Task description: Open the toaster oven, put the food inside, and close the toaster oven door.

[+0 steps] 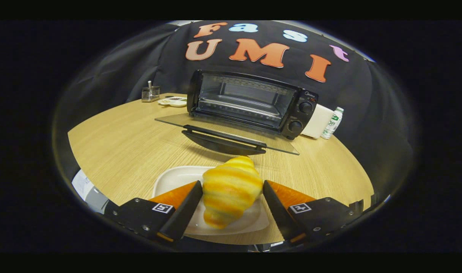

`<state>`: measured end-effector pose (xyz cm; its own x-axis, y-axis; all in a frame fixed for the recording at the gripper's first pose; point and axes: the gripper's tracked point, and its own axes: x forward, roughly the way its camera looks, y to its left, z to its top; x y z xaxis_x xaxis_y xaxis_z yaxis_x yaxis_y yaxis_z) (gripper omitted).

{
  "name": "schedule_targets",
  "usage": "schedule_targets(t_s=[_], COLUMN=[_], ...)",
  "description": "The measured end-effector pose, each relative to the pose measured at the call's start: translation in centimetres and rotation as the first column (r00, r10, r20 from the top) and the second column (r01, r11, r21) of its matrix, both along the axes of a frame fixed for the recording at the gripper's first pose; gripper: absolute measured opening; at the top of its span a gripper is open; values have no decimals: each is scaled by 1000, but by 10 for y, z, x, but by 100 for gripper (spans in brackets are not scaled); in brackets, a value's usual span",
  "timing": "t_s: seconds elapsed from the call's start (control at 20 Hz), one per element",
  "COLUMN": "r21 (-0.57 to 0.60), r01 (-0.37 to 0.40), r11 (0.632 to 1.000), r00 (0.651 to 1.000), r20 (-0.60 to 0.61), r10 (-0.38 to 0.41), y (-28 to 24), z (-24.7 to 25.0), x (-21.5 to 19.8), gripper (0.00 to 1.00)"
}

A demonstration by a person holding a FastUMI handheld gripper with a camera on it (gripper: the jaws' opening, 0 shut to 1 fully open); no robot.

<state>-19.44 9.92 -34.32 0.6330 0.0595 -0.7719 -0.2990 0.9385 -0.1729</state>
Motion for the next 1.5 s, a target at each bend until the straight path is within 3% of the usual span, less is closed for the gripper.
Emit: schedule_targets(t_s=[0.65,1.0,1.15,1.3,1.5], r21=[88,241,385,544,659], r01=[16,8,14,46,116], r11=[996,970,923,838,743], r00=[1000,1000,999,996,986], r20=[-3,26,37,36,15], r10=[-15,-15,-30,-79,-167], y=[-1,6,16,23,17], z=[11,47,75,99,106], x=[-14,-14,-10,5,46], gripper=[74,74,73,73,73])
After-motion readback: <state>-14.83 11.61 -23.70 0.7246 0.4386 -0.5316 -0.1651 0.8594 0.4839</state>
